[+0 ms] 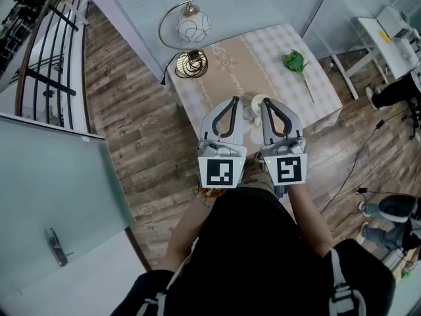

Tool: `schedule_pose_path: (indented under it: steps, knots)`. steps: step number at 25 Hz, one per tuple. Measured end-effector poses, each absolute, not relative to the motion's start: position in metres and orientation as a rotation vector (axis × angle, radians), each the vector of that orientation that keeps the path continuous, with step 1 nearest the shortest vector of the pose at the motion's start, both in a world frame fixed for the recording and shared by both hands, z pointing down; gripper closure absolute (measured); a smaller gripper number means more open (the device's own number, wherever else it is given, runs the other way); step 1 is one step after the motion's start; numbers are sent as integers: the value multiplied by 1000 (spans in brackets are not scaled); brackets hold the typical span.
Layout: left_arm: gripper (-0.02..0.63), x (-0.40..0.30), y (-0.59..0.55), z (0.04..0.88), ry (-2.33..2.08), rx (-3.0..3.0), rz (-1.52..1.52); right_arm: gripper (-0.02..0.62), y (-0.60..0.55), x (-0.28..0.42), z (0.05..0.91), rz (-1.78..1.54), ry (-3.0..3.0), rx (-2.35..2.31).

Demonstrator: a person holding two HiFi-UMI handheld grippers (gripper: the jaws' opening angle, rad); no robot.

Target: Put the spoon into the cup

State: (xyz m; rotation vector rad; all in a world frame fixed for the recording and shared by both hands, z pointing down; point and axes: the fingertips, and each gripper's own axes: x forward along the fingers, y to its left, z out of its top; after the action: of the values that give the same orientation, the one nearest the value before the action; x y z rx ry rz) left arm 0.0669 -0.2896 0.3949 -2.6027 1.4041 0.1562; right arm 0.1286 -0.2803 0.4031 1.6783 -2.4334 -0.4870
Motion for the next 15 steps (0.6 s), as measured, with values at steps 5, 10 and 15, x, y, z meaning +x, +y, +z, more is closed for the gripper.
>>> schedule_pose_path:
  steps: [5,10,15]
  knots:
    - [589,63,-290,397,1410,-2604,142,588,-283,133,407,-446,-2439,1693]
    - [589,61,-290,401,1400,-2603,96,588,-286,140,411,-423,-2430,1708]
    - [589,63,-289,401,1409,-2608,130,588,-289,149,419,-385,-2411,1725]
